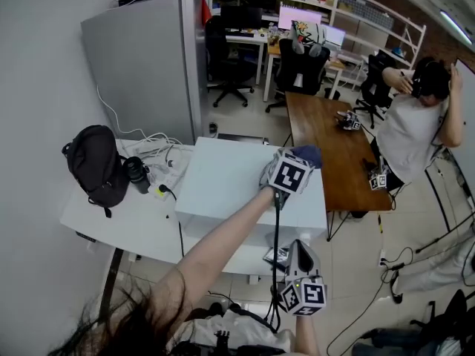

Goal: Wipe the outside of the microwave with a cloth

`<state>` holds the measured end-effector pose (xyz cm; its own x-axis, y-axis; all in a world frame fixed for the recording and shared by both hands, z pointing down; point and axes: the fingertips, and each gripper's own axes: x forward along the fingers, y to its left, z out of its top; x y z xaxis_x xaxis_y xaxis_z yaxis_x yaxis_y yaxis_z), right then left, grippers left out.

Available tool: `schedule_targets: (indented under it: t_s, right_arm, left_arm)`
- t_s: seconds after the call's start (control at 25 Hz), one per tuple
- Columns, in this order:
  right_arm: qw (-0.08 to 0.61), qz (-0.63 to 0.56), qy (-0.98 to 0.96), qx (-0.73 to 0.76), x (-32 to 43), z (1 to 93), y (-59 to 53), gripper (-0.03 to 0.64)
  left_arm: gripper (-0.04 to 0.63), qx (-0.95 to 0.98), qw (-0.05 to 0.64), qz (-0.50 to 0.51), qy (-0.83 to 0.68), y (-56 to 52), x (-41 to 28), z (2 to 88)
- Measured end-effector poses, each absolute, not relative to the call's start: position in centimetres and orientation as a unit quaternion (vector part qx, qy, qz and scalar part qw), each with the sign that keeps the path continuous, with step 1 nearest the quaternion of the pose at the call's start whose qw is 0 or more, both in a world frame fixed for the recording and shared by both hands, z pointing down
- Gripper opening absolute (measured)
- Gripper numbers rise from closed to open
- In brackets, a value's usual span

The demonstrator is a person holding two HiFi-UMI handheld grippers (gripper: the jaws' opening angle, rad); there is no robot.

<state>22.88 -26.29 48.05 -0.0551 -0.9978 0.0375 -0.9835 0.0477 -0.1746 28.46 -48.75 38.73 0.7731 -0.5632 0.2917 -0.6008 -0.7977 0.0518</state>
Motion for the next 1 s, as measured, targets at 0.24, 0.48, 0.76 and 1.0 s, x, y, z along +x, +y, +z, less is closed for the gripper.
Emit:
schedule_targets:
  t_s: [0.24, 0.48, 0.76, 1.0]
  right_arm:
    - [0.05, -0.062, 0.702, -0.708, 25.3, 47.8, -25.7, 0.018]
    - [0.07, -0.086, 0.703, -0.703, 25.6, 47.5, -25.4, 0.02]
    - [0.068, -0.087, 0.733, -0.671, 23.0, 47.4, -26.2, 0.02]
    - [0.066, -0.088, 0.753, -0.649, 20.7, 47.1, -26.4, 0.02]
  left_arm:
    - [0.052, 0.919, 0.006, 0.226, -0.323, -51.5, 30.0, 43.4]
    - [0.052, 0.888, 0.063, 0.208, -0.405, -54.4, 19.6, 44.5]
    - [0.052, 0.826, 0.055, 0.196, -0.526, -56.6, 3.7, 44.6]
    - [0.052, 0.774, 0.032, 0.2, -0.6, -55.5, -5.9, 44.0]
